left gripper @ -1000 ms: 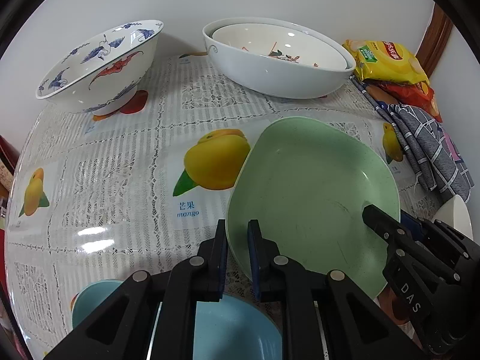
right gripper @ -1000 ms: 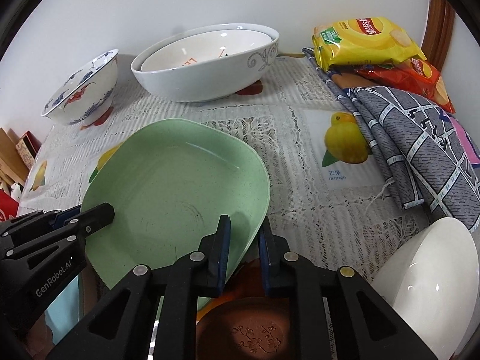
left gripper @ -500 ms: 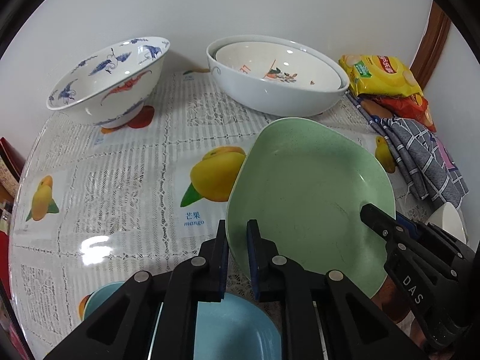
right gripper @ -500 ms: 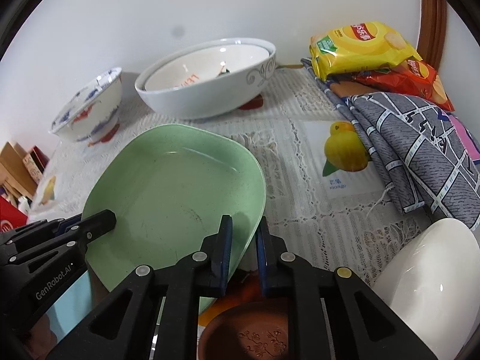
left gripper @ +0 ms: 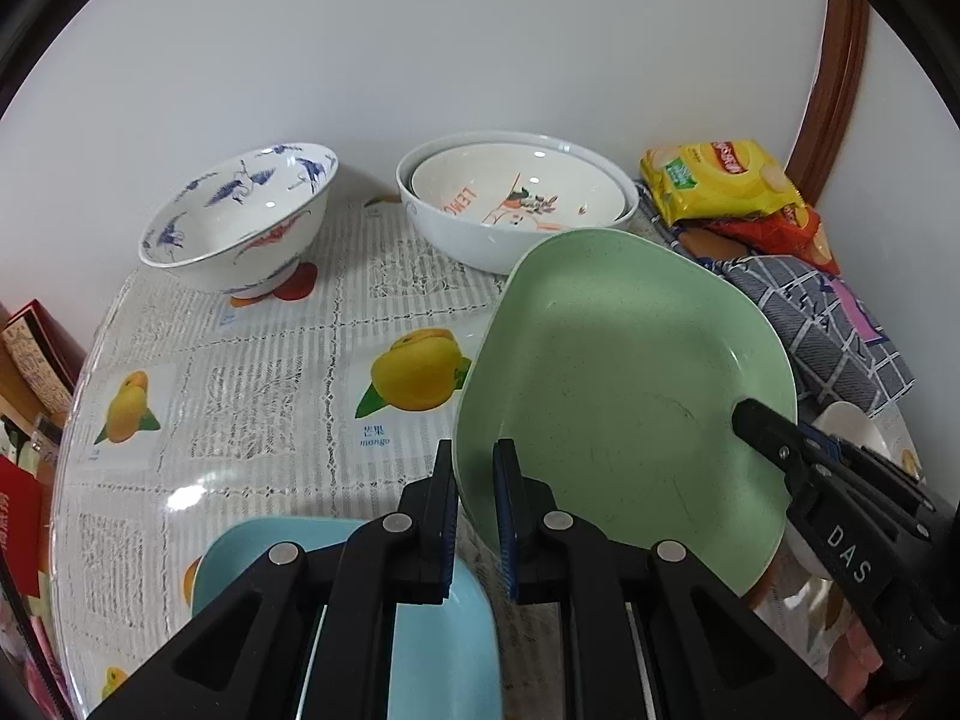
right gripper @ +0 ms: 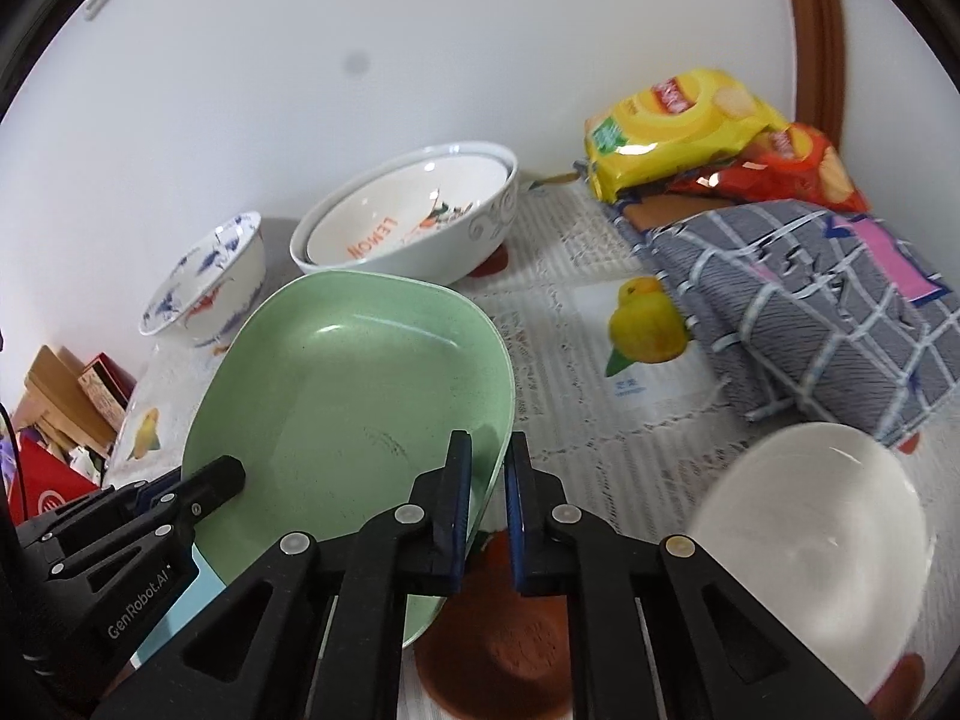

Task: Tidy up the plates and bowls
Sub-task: 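Lift the green plate with both tools and carry it toward the light-blue plate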

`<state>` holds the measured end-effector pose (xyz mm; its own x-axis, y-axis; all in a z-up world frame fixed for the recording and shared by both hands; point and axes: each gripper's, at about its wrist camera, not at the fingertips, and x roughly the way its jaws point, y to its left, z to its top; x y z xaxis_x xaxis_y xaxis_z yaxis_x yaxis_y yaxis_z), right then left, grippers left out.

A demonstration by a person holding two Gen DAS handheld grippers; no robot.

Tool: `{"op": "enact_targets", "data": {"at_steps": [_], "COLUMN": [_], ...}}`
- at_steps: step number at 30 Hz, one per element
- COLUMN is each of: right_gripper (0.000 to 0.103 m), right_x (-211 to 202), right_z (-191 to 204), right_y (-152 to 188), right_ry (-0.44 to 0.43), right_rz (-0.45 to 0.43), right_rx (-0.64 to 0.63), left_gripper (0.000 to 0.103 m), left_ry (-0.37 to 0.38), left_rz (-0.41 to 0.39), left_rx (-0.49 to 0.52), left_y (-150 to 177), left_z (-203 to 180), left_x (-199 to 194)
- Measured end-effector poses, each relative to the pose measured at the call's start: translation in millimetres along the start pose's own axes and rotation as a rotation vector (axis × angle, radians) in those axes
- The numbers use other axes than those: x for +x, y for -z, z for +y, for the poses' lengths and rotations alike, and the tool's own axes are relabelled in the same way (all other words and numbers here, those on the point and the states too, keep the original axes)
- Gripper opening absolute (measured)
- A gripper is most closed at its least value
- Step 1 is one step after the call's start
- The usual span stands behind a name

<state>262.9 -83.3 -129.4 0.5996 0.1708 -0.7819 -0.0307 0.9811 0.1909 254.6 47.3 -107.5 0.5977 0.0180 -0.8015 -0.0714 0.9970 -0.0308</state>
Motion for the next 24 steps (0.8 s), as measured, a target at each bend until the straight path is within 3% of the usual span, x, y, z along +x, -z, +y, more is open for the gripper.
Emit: {"op": "enact_targets", "data": {"at_steps": [5, 13, 24], "right_gripper": [0.01, 0.01, 0.01], "right_x": [-33.9, -79.7, -142.0], "right_z": [-1.8, -10.1, -68.4], "right_y": [3.6, 5.9, 25.7], "right_ry": [0.005, -0.055, -0.066], "right_rz": [0.003, -0.016, -0.016], "right_rx": [0.01, 0.007, 0.001], "left_gripper": [0.012, 0.012, 0.012], "left_ry": [0.013, 0.011, 0.011], "left_rz": [-0.012, -0.032, -0.016], "left_rx": [-0.013, -0.026, -0.045], "left_y": [10.4, 28.4, 59.0], "left_z": [-6.5, -23.4, -91.7], "left_x": [-29.3, -71.6, -113.1]}}
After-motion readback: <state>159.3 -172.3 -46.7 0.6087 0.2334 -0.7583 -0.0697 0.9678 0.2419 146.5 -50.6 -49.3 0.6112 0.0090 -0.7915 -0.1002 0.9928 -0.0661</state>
